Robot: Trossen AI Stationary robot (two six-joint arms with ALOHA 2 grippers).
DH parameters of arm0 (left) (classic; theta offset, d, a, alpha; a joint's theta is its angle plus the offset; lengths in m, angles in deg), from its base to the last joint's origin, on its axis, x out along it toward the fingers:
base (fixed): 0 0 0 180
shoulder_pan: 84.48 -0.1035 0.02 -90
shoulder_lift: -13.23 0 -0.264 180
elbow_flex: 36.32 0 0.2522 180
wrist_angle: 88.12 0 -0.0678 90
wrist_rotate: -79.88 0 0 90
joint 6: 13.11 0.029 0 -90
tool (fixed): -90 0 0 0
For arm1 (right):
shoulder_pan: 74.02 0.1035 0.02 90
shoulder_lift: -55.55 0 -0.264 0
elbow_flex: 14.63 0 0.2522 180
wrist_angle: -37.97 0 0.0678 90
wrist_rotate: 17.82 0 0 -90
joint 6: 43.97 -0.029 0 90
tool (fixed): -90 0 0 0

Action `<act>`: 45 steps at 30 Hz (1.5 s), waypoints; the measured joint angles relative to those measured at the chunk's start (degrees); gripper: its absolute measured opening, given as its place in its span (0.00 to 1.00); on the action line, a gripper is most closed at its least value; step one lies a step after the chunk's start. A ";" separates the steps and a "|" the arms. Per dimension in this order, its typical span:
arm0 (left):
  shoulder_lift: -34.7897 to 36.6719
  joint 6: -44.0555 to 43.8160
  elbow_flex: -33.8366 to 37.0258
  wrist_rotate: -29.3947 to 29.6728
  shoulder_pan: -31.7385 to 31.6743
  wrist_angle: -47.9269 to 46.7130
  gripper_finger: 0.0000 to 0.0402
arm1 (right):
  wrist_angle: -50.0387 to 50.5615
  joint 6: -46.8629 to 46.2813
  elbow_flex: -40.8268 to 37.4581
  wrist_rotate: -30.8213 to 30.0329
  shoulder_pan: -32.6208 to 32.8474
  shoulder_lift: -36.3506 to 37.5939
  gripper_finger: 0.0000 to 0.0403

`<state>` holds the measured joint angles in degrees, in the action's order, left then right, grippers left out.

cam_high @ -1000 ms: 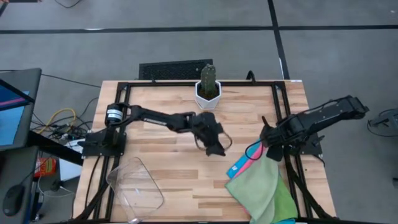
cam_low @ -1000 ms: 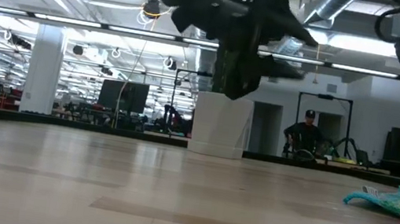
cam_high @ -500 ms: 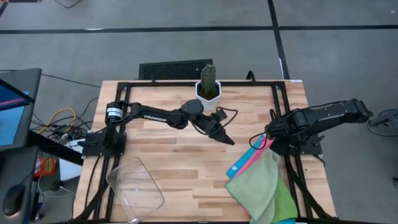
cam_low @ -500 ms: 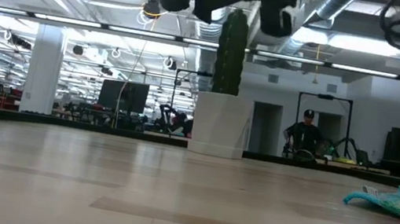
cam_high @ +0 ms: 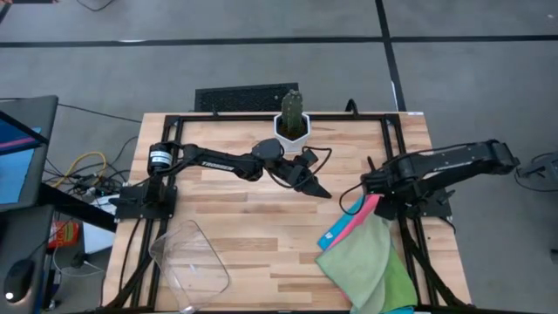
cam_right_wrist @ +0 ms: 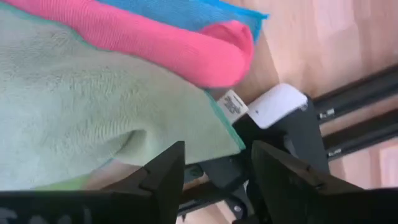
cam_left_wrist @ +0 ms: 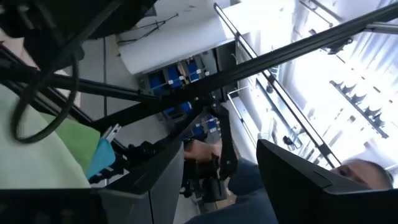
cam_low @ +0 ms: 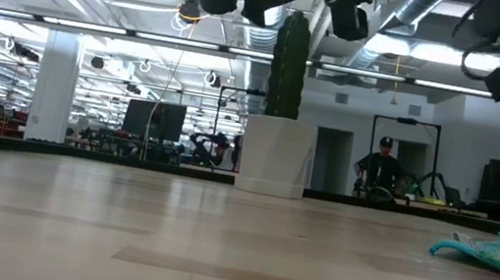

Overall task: Fold microfiber towels
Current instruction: Fold the light green microfiber cloth

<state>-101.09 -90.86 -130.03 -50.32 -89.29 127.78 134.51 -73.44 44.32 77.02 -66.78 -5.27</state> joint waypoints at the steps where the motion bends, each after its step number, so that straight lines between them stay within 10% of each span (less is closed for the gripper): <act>1: 0.00 0.10 0.00 0.00 0.04 0.02 0.49 | -0.11 0.92 0.02 0.02 0.00 -1.01 0.52; 19: 0.00 2.96 0.02 -2.13 1.11 0.11 0.49 | -9.31 7.09 -1.67 6.49 2.25 -9.72 0.49; 30: 0.00 3.27 0.02 -3.42 1.11 -0.66 0.49 | -12.16 6.76 -0.40 7.07 2.27 -11.91 0.04; 45: 0.02 -8.07 0.04 -14.16 2.96 7.27 0.49 | -31.10 7.21 13.57 -4.84 0.43 -10.67 0.05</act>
<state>-101.07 -98.93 -129.98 -64.48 -86.34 135.04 103.40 -66.22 57.89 72.18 -66.35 -15.94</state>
